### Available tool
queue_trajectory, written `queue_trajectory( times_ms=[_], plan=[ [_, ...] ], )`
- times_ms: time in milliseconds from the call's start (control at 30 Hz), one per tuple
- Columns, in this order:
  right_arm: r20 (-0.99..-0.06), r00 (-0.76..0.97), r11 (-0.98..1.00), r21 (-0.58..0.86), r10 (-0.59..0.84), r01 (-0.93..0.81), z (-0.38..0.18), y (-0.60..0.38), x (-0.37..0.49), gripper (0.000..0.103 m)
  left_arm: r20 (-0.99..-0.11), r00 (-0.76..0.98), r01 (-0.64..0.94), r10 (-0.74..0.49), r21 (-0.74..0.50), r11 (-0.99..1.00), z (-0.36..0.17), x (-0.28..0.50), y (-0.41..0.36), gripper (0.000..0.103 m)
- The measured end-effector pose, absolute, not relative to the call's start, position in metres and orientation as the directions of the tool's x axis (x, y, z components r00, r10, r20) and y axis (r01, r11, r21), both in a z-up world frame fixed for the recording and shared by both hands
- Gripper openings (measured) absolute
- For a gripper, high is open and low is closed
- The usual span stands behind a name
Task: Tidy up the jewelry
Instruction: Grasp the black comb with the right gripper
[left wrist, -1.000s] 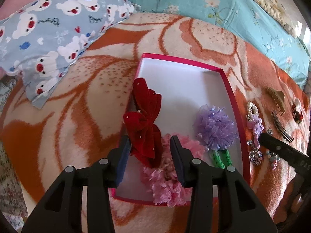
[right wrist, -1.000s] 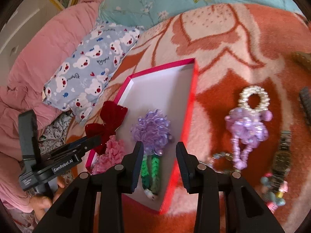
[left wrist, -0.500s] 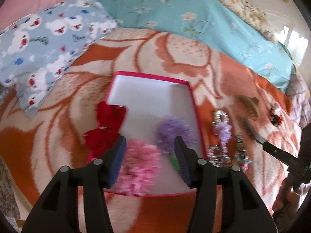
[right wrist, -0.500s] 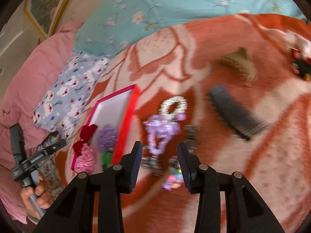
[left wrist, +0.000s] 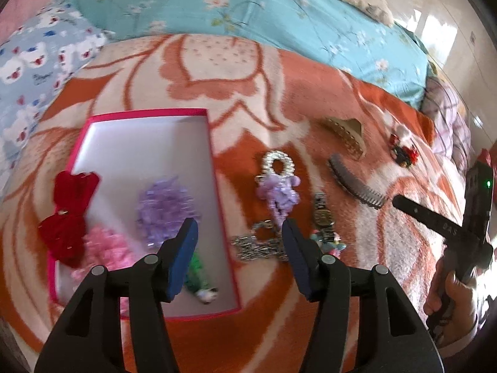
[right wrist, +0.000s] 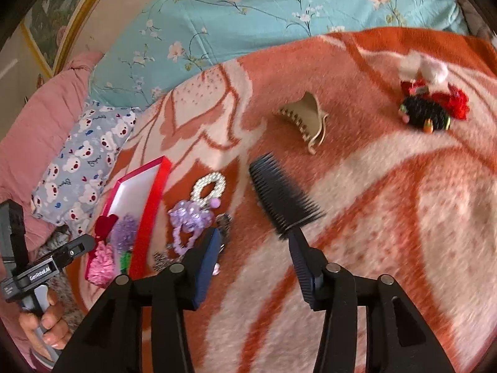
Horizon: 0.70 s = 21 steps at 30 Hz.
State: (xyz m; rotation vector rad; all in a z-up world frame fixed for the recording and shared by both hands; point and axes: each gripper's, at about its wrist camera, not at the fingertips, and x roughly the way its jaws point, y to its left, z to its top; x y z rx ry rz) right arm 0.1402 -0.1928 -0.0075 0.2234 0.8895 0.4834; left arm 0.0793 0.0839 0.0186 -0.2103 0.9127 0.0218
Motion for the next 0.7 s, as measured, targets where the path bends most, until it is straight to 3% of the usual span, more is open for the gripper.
queue_trajectory(
  times_ms=[333,700],
  plan=[
    [-0.757,0.491,0.882,0.241,0.432,-0.405,-0.019,-0.176,0.172,0.064,-0.830,0.543,-0.061,-0.128,-0.191,0.980,-0.008,0.119,0.058,0.055],
    [-0.831,0.405,0.860,0.157,0.381,-0.486,-0.047,-0.154,0.207,0.065,-0.894,0.435,-0.021,-0.109,-0.131,0.991,-0.054,0.163,0.032,0.055]
  ],
)
